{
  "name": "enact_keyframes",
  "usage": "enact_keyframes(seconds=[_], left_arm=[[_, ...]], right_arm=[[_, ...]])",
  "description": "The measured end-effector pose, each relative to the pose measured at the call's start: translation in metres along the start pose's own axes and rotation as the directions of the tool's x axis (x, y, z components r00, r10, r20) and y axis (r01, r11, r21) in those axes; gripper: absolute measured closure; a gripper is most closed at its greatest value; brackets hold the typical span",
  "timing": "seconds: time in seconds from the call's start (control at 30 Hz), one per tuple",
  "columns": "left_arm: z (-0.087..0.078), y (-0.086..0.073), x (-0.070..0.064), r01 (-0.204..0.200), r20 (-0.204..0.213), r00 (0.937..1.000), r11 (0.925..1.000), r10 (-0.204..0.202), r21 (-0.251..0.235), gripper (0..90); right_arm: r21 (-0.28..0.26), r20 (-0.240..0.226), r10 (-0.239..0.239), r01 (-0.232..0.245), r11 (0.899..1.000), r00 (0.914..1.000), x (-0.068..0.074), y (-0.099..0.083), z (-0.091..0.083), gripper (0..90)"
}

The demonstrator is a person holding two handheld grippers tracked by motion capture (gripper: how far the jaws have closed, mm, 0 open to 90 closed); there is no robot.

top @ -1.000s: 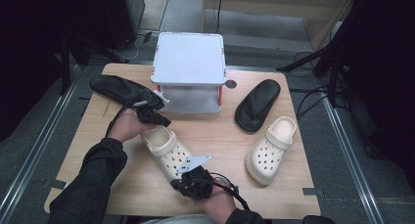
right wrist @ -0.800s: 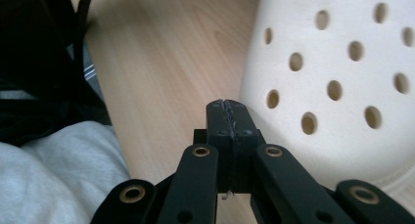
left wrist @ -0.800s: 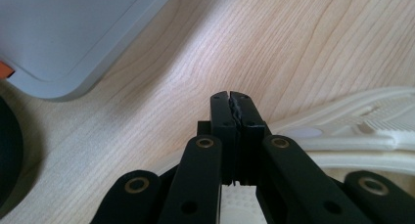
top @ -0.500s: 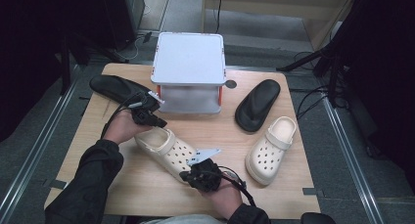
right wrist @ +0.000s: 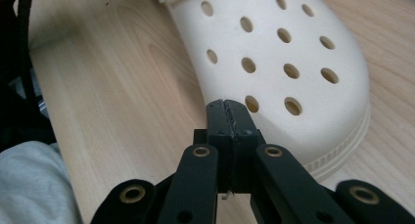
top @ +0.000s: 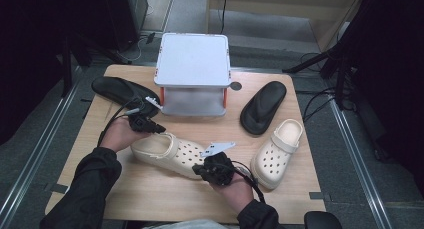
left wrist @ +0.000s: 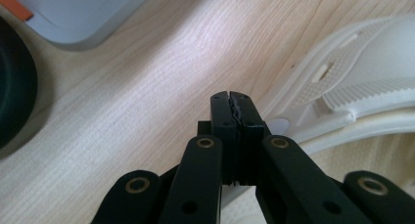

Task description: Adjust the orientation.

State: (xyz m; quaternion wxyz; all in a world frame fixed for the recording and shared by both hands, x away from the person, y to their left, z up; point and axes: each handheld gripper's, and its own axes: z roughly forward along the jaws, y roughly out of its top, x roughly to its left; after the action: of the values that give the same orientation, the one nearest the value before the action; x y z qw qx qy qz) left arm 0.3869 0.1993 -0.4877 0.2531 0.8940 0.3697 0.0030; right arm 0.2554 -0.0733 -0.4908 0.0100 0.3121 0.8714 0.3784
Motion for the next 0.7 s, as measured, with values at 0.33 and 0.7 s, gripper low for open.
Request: enact_keyframes(seconds=[0.33,0.7], left_arm=[[-0.002,-0.01,-0.003,0.034,0.009,0.9994,0.9993,-0.034,0.016,90.0],[-0.006,-0.02,-0.013,0.057,0.054,0.997,0.9982,-0.056,-0.017,89.9]], right_arm=[[-0.009,0.026,0.012,-0.011,1.0,0.9996,-0.012,0.004,0.001,90.0],[-0.026,0.055,0.035,-0.033,0.999,0.9979,-0.026,0.011,0.004,90.0]])
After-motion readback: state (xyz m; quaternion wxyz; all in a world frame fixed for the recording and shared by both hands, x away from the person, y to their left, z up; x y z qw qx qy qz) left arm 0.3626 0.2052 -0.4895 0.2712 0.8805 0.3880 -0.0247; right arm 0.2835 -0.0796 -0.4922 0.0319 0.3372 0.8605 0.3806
